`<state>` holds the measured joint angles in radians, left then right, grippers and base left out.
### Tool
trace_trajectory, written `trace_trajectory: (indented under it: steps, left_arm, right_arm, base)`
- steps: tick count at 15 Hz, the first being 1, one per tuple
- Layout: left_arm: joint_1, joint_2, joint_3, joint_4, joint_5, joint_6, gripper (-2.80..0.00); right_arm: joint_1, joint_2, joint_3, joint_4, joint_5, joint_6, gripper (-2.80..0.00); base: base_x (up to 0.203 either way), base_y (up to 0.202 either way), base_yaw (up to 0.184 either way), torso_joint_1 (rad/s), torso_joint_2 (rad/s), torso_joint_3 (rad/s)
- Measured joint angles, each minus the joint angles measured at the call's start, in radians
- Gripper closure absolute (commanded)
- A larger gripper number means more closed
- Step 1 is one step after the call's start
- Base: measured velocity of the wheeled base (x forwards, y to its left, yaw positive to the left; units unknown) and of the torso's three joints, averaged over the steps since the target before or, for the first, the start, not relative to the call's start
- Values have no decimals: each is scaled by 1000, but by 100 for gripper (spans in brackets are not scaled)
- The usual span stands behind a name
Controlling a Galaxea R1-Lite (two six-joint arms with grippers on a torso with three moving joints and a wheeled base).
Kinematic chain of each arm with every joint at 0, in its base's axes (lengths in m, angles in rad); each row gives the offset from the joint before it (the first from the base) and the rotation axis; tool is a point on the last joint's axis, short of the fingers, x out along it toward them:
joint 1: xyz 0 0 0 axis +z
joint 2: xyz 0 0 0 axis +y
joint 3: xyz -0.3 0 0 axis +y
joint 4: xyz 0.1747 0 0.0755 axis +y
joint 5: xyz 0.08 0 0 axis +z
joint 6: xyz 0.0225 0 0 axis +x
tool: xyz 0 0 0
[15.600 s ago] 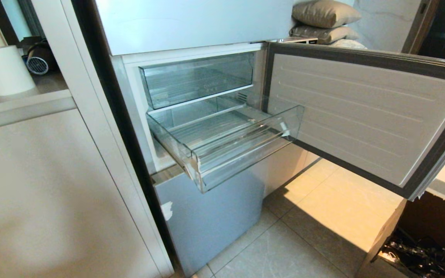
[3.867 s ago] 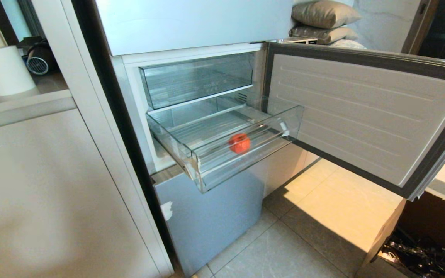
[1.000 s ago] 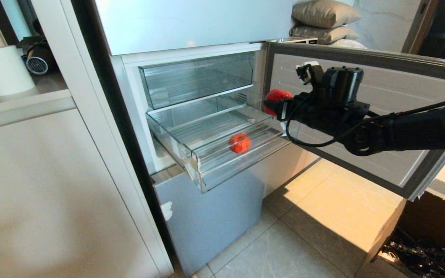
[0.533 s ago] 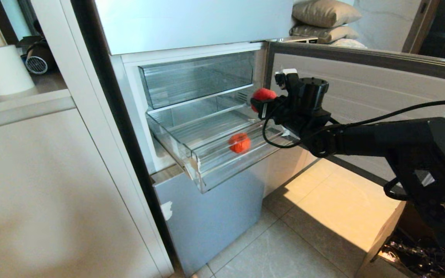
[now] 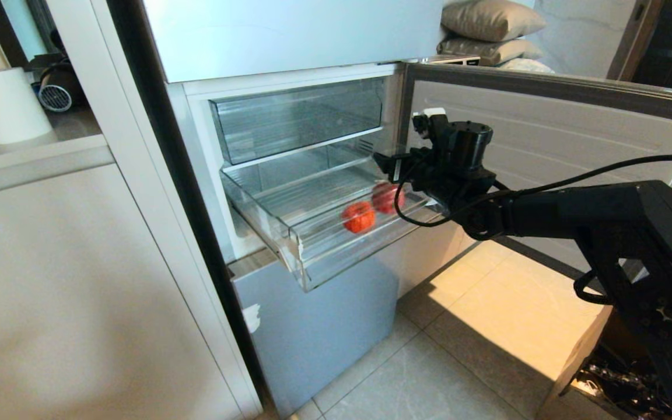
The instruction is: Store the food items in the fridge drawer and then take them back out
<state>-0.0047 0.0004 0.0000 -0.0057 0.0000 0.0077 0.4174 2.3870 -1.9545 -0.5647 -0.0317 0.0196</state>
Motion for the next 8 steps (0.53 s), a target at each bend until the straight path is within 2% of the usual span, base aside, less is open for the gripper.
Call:
trace_trajectory:
  steps: [3, 4, 5, 8]
  left_arm:
    - [0, 0, 0, 0, 0, 0, 0]
    - [0, 0, 0, 0, 0, 0, 0]
    - [0, 0, 0, 0, 0, 0, 0]
    - [0, 0, 0, 0, 0, 0, 0]
  right_arm:
    - [0, -8, -1, 2, -2, 4, -280]
    - [0, -12, 1, 1, -3, 10, -40]
    - [0, -21, 5, 1, -7, 18, 0]
    - [6, -93, 69, 7, -30, 32, 0]
  base:
    - [0, 0, 0, 0, 0, 0]
    - [0, 0, 0, 0, 0, 0]
    - [0, 0, 0, 0, 0, 0]
    - [0, 0, 0, 0, 0, 0]
